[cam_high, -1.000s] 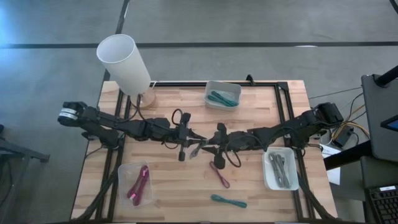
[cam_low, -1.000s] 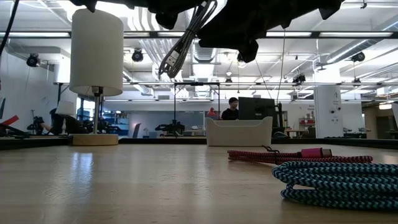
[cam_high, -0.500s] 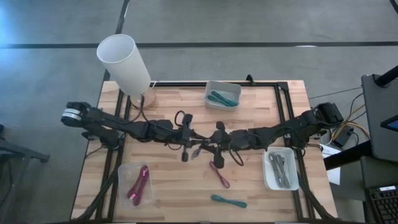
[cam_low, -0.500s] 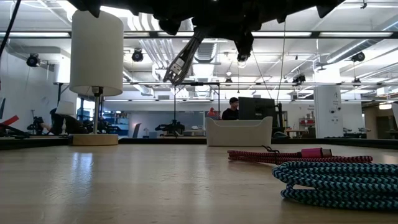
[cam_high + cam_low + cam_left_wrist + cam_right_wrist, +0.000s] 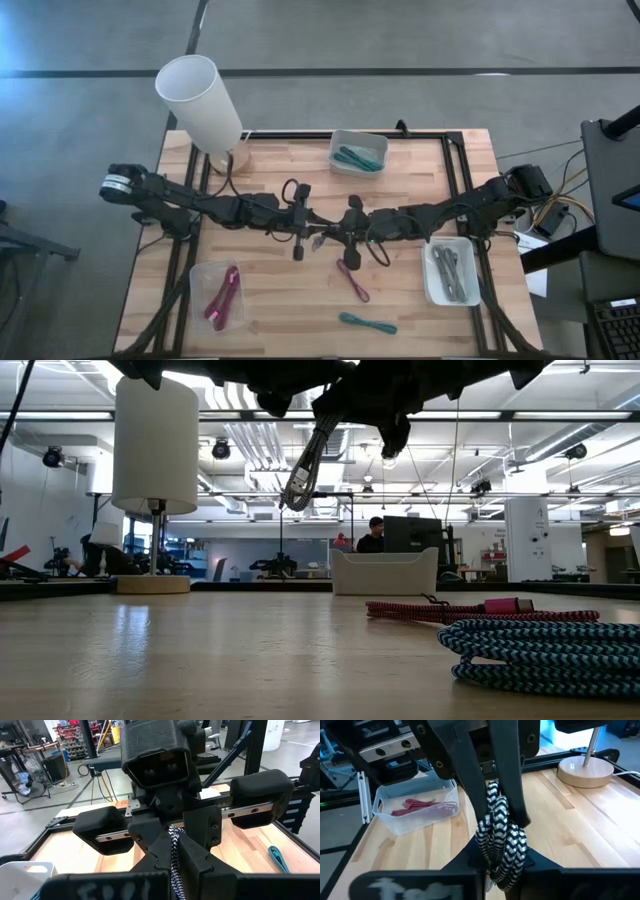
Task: Pick & Place USB Port
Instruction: Put the white striped charger cable into the white striped bin, then put the pink striped charger cable into the transparent bin
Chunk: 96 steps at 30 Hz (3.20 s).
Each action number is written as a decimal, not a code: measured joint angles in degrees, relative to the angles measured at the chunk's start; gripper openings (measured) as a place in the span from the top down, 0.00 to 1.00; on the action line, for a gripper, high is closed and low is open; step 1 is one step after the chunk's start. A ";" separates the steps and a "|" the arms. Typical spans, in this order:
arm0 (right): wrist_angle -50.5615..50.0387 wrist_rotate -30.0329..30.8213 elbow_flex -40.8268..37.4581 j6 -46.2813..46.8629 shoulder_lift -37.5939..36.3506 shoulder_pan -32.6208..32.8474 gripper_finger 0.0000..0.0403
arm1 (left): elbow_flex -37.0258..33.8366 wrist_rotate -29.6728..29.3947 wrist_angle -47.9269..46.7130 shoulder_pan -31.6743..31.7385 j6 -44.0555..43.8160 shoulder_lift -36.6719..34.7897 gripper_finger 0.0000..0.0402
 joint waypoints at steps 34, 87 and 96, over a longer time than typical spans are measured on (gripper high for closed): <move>-97.44 -6.02 24.79 54.39 -10.06 13.77 0.94 | 0.04 -2.34 -6.02 0.04 -0.76 -0.13 0.78; -67.01 -16.23 -22.79 89.13 -28.46 23.82 0.77 | 0.04 -2.54 -6.09 0.04 -0.87 -0.09 0.78; -67.15 -16.09 -16.98 85.86 -28.46 23.82 0.71 | 0.04 -2.54 -6.09 0.03 -0.89 -0.09 0.78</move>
